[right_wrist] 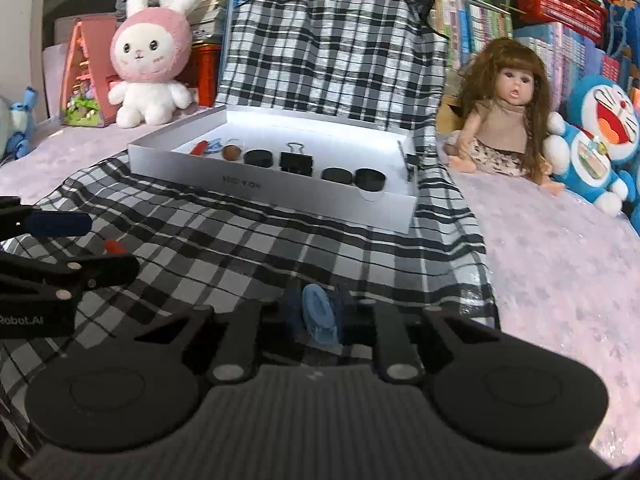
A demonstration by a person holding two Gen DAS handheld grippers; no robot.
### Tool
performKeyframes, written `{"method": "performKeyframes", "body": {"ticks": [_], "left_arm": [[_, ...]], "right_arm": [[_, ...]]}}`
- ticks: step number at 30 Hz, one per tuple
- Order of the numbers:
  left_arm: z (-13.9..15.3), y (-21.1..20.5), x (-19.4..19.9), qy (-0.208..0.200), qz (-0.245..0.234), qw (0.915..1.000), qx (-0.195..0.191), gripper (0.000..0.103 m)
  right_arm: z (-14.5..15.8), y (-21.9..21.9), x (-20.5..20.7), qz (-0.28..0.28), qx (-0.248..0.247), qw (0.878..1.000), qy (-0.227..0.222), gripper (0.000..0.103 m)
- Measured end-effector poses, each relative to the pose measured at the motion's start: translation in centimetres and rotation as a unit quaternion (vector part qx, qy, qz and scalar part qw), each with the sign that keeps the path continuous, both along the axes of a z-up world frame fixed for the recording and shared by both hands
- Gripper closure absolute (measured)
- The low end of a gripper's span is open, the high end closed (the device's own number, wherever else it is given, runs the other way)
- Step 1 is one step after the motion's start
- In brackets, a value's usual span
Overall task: Organize rigid objects
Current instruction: 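Grasp the red stick with the left tool while the right tool grasps a blue clip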
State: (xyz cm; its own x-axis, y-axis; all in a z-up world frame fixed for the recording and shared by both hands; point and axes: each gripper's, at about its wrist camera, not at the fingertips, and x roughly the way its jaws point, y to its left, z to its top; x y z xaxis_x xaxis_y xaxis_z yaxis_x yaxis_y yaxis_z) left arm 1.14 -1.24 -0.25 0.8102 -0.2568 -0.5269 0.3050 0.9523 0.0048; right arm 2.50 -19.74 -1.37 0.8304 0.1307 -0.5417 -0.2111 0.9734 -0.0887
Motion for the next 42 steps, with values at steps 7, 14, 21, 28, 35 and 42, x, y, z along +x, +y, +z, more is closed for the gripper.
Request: {"method": "performKeyframes", "body": {"ticks": [7, 14, 21, 28, 35, 42], "left_arm": [[-0.5, -0.2, 0.5, 0.012, 0.006, 0.9999, 0.011, 0.037], [-0.5, -0.2, 0.9, 0.022, 0.006, 0.9997, 0.010, 0.037], [-0.4, -0.2, 1.0, 0.024, 0.003, 0.9997, 0.006, 0.050], [-0.3, -0.4, 0.6, 0.020, 0.003, 0.9998, 0.010, 0.055], [-0.4, -0.2, 0.2, 0.016, 0.018, 0.9997, 0.006, 0.053], [-0.6, -0.2, 0.2, 0.013, 0.028, 0.9995, 0.008, 0.046]], "right_arm": [[0.2, 1.1, -1.2, 0.111, -0.003, 0.994, -0.002, 0.064], [0.5, 0.6, -3.2, 0.134, -0.010, 0.991, -0.009, 0.046], [0.3, -1.1, -3.0, 0.081, -0.040, 0.996, -0.007, 0.046], [0.5, -2.3, -2.4, 0.028, -0.032, 0.999, -0.006, 0.046], [0.8, -1.7, -3.3, 0.082, 0.018, 0.996, -0.006, 0.040], [0.1, 0.5, -2.6, 0.083, -0.037, 0.996, -0.023, 0.031]]}}
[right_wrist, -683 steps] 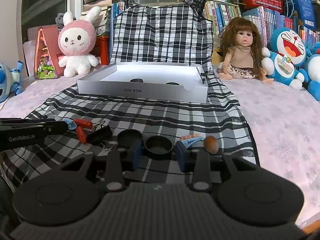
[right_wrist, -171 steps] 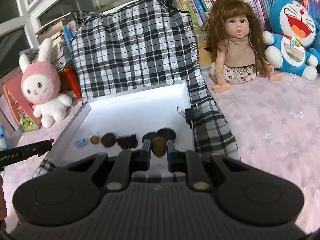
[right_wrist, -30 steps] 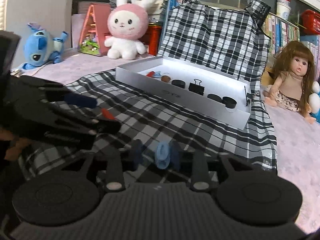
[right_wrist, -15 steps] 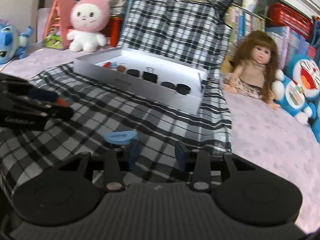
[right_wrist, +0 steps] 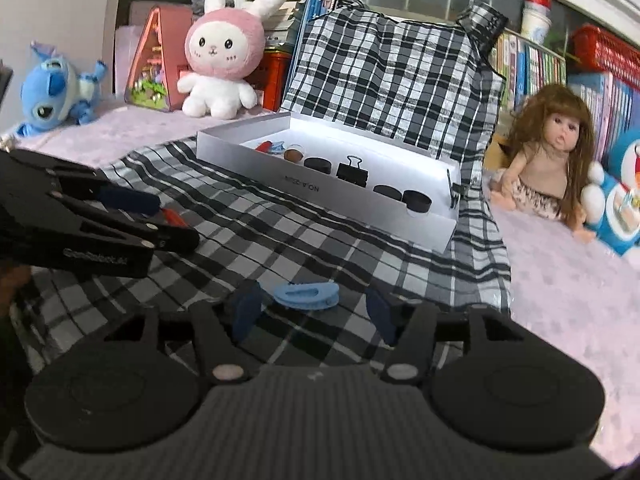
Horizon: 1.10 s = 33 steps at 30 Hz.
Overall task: Organize rigid objects
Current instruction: 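Grasp the red stick with the left tool while the right tool grasps a blue clip, then carry the red stick and blue clip into the white tray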
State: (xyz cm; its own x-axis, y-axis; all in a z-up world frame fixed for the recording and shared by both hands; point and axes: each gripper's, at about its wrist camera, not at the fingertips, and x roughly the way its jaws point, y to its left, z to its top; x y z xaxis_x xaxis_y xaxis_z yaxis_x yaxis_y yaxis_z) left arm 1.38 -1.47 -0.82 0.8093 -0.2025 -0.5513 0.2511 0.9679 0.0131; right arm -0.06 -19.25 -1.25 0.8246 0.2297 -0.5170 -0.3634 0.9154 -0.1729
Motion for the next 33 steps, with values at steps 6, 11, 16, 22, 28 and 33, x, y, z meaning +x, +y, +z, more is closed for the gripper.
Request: {"method": "performKeyframes", "body": {"ticks": [6, 11, 16, 22, 28, 33], "left_arm": [[-0.2, 0.1, 0.0, -0.003, 0.000, 1.0000, -0.005, 0.038], [-0.1, 0.2, 0.3, 0.007, -0.030, 0.9995, -0.010, 0.057], [0.1, -0.2, 0.3, 0.009, -0.034, 0.9994, -0.002, 0.060], [0.8, -0.4, 0.7, 0.019, -0.033, 0.9992, -0.007, 0.061], [3.0, 0.4, 2.6, 0.018, -0.013, 0.9995, -0.023, 0.061], [4.6, 0.6, 4.2, 0.017, -0.005, 0.9997, -0.016, 0.061]], "right_arm": [[-0.3, 0.3, 0.0, -0.013, 0.008, 1.000, -0.002, 0.031], [-0.4, 0.5, -0.1, -0.012, 0.010, 1.000, -0.002, 0.040], [-0.4, 0.7, -0.2, -0.013, 0.022, 1.000, 0.000, 0.060], [0.0, 1.0, 0.0, -0.031, 0.030, 0.999, 0.002, 0.060], [1.7, 0.0, 1.5, -0.075, 0.066, 0.995, 0.013, 0.060], [3.4, -1.0, 3.1, -0.102, 0.086, 0.991, 0.025, 0.060]]}}
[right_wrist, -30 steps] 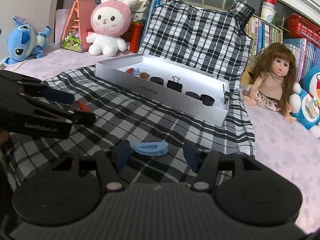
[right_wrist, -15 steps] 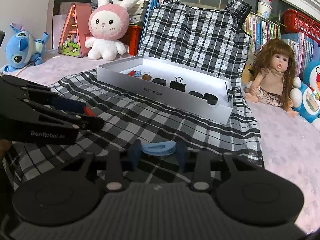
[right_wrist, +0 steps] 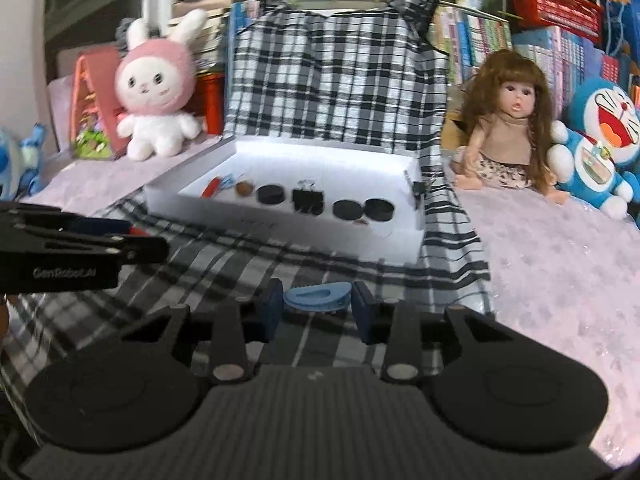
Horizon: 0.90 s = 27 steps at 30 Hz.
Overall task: Organize rigid objects
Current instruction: 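Carry the red stick and blue clip into the white tray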
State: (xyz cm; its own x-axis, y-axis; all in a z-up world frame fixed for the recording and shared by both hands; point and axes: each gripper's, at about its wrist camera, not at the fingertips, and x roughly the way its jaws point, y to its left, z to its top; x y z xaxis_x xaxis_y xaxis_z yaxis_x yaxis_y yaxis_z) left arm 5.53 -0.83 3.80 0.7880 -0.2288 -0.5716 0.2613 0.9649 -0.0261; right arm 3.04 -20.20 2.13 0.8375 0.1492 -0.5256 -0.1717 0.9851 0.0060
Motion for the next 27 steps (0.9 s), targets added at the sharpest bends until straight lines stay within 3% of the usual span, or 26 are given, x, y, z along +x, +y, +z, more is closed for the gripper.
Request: {"method": "performKeyframes", "body": {"ticks": [7, 18, 27], "left_arm": [[1.7, -0.2, 3.1, 0.001, 0.010, 0.9999, 0.002, 0.061], [3.2, 0.4, 7.9, 0.016, 0.024, 0.9991, -0.031, 0.061], [3.5, 0.2, 11.1, 0.018, 0.034, 0.9991, -0.020, 0.061]], "right_arm": [[1.8, -1.0, 2.9, -0.022, 0.030, 0.999, 0.013, 0.060], [3.0, -0.9, 6.9, -0.037, 0.029, 0.998, 0.029, 0.060], [4.4, -1.2, 10.4, -0.045, 0.047, 0.997, 0.045, 0.060]]}}
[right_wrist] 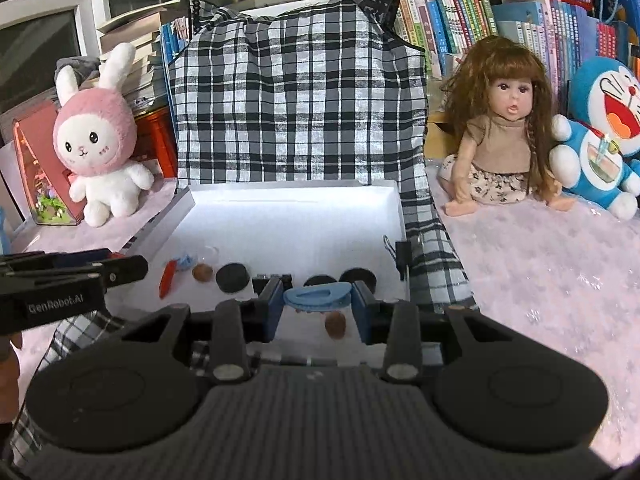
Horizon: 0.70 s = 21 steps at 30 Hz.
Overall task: Organize rigid objects
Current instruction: 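Carry the red stick and blue clip into the white tray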
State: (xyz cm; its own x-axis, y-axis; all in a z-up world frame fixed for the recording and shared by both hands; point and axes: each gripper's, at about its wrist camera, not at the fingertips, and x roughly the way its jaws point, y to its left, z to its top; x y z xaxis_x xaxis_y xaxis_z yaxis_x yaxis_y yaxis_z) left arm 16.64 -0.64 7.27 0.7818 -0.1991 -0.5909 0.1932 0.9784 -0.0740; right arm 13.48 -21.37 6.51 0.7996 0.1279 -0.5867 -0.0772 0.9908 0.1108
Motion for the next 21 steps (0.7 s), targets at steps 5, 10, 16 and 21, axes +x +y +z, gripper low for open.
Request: {"method": "performKeyframes", "body": {"ticks": [5, 10, 16, 21], "left_arm": [[-0.3, -0.1, 2.0, 0.011, -0.002, 0.9999, -0.004, 0.061], [-0.6, 0.4, 4.9, 0.040, -0.006, 0.9987, -0.032, 0.061], [-1.3, 0.2, 8.1, 0.071, 0.002, 0.9968, -0.037, 0.061], [-2.7, -0.1, 10.1, 0.087, 0.017, 0.9955, -0.032, 0.061]], "right_arm": [[0.4, 0.3, 2.4, -0.002, 0.008, 1.000, 0.023, 0.060], [0.2, 0.3, 4.9, -0.016, 0.012, 0.999, 0.049, 0.060], [-0.4, 0.8, 7.7, -0.028, 0.009, 0.997, 0.073, 0.060], [-1.3, 1.3, 9.3, -0.030, 0.015, 0.996, 0.087, 0.060]]}}
